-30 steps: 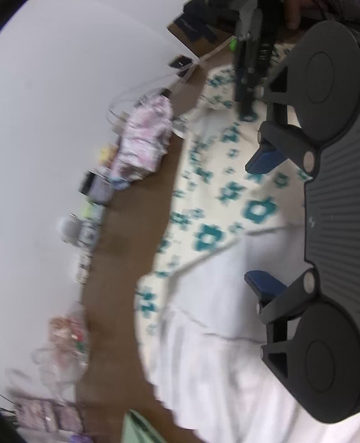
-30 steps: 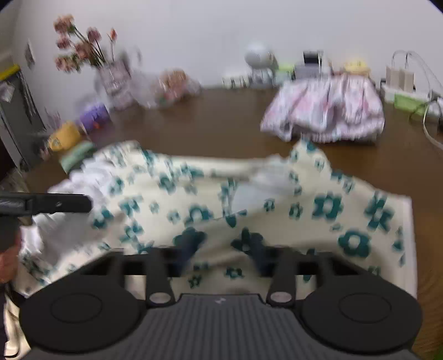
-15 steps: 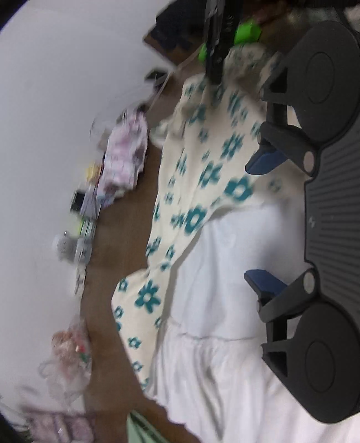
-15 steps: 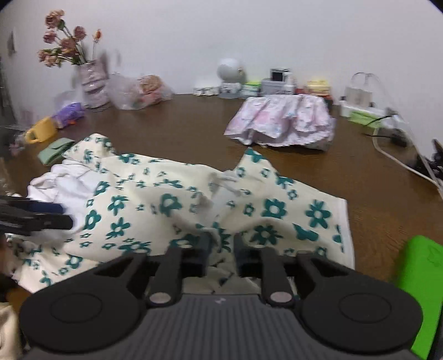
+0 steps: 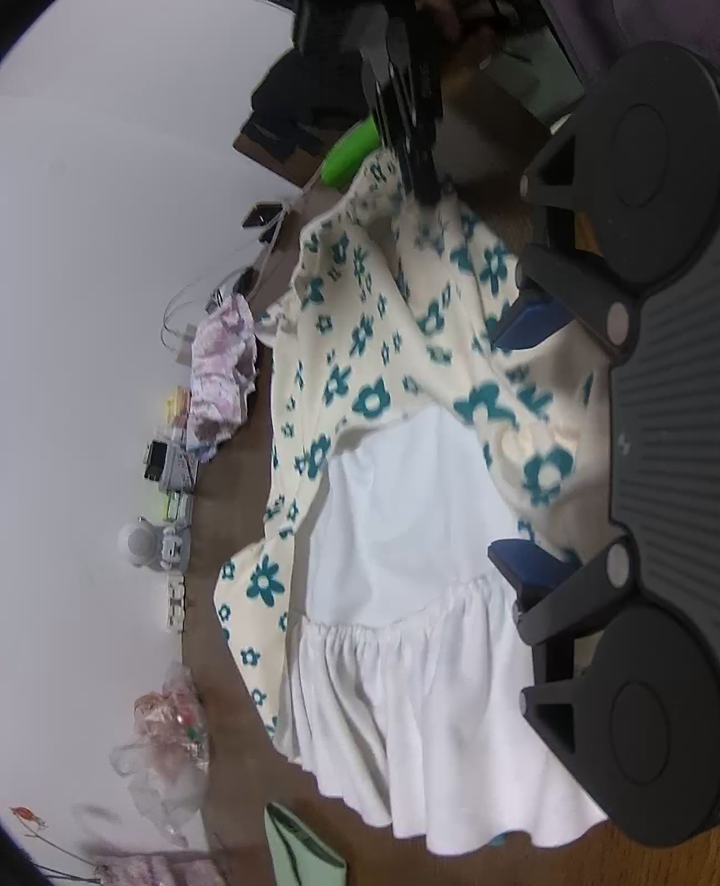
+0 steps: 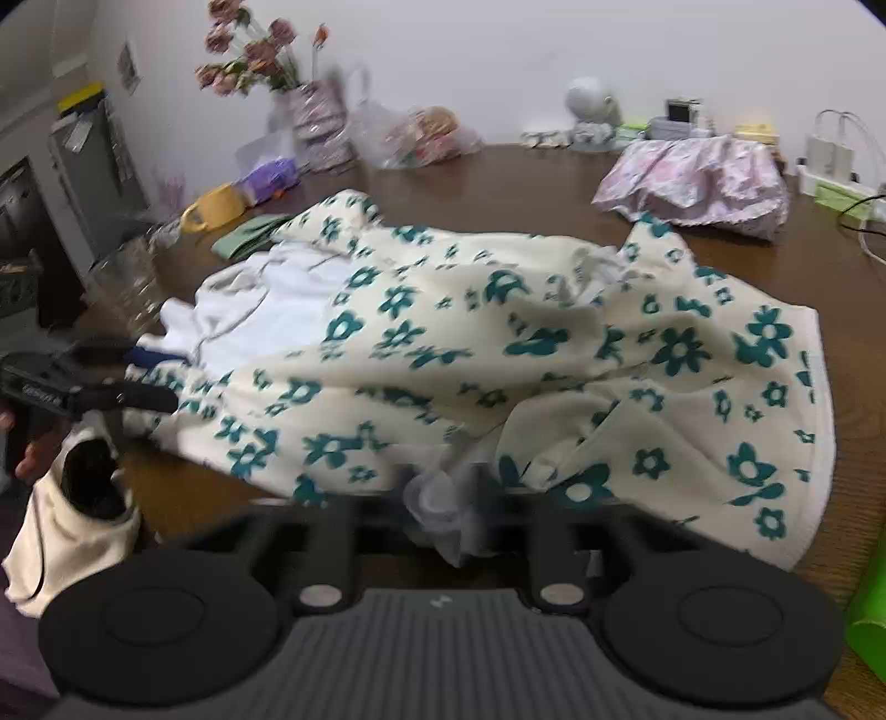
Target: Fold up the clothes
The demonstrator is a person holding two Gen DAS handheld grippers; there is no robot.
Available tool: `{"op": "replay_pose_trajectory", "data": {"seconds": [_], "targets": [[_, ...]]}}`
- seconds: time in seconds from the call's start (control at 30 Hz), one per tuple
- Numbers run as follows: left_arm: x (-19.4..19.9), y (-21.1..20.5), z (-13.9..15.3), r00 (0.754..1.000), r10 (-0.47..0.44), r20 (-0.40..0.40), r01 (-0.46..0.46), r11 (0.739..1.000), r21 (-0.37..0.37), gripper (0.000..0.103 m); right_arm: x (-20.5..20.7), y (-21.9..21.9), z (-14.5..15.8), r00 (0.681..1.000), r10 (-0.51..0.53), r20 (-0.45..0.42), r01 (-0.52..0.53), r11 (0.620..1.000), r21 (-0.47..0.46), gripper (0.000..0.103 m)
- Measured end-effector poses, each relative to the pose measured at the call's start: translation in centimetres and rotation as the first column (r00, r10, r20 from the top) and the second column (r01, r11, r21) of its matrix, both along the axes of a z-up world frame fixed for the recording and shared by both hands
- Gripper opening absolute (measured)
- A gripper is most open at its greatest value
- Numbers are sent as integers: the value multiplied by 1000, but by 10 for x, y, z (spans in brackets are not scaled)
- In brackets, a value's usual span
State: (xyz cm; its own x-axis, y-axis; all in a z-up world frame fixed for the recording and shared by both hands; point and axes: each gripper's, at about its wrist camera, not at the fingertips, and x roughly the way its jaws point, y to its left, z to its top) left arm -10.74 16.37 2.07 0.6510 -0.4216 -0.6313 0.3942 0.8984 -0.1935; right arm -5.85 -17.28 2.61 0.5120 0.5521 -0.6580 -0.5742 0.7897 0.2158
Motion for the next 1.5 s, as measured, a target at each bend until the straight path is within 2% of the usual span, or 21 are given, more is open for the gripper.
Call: {"op": "replay_pose_trajectory", "data": {"seconds": [0.17, 0.27, 0.37, 0.43, 0.47, 0.53, 0.6, 0.63, 0.7, 0.77, 0.8, 0.9, 0.97, 1.07, 1.1, 1.17, 1.2, 1.23, 1.27, 1.33, 1.5], "targets": [[-1, 3, -1, 1000, -6, 21, 5, 1000, 24, 73, -24, -12, 11, 1000, -7, -22, 5, 999, -52, 2], [-1, 2, 0, 1000, -11, 26, 10, 999, 37, 73, -33, -11, 8, 999, -3, -37, -1, 994, -107, 4], [-3, -2, 3, 999, -22, 30, 21, 998, 52, 73, -42, -15, 23, 997, -50, 58, 53, 997, -51, 19], [-4, -6, 2, 999, -42, 29, 41, 997, 60, 73, -42, -18, 32, 984, -112, 140, 116, 993, -17, 58], [-6, -8, 2, 998, -55, 28, 53, 996, 68, 73, -39, -17, 34, 972, -152, 181, 159, 987, -24, 63], [-11, -11, 0, 996, -83, 45, 79, 992, 97, 73, -29, -8, 26, 965, -174, 199, 191, 979, -73, 64], [-17, -11, 0, 993, -105, 55, 98, 989, 106, 73, -24, 3, 14, 972, -156, 176, 177, 978, -107, 62], [-19, -9, -1, 992, -115, 59, 108, 988, 108, 73, -23, 6, 9, 977, -142, 161, 160, 981, -106, 53], [-23, -7, -1, 991, -118, 61, 110, 986, 122, 74, -25, 5, 5, 980, -135, 147, 150, 984, -96, 43], [-26, -7, 0, 989, -135, 57, 126, 982, 137, 74, -33, 0, 11, 976, -130, 175, 145, 986, -78, 44], [-29, -8, 1, 987, -151, 58, 141, 980, 142, 74, -39, -2, 13, 979, -79, 187, 92, 994, -64, 44], [-31, -10, 1, 983, -174, 66, 161, 973, 164, 72, -58, -6, 19, 969, 122, 217, -118, 993, -31, 56], [-31, -11, -1, 980, -184, 79, 167, 969, 184, 63, -61, -1, 13, 960, 188, 206, -180, 982, -59, 57], [-30, -8, -2, 965, -242, 103, 219, 956, 196, 33, -51, 3, -2, 965, 177, 191, -161, 982, -95, 55], [-28, -8, 0, 959, -268, 95, 246, 949, 197, 20, -47, 2, -5, 967, 171, 190, -156, 983, -93, 51], [-25, -7, 3, 946, -311, 93, 286, 935, 212, 16, -41, -1, -10, 967, 162, 196, -148, 985, -89, 42], [-25, -8, 5, 940, -326, 101, 297, 927, 227, 11, -39, -3, -12, 965, 165, 204, -150, 985, -86, 32], [-23, -8, 7, 936, -336, 105, 304, 921, 245, 9, -37, -8, -9, 966, 171, 193, -162, 985, -60, 14], [-22, -7, 11, 933, -342, 110, 305, 917, 259, 9, -35, -14, -4, 968, 181, 172, -180, 984, -20, 5], [-25, -4, 23, 924, -358, 136, 312, 909, 276, 8, -31, -27, 6, 971, 202, 131, -211, 976, 61, 5], [-34, 5, 35, 890, -421, 177, 369, 891, 265, 8, -34, -49, 37, 964, 222, 149, -245, 956, 161, 5]]}}
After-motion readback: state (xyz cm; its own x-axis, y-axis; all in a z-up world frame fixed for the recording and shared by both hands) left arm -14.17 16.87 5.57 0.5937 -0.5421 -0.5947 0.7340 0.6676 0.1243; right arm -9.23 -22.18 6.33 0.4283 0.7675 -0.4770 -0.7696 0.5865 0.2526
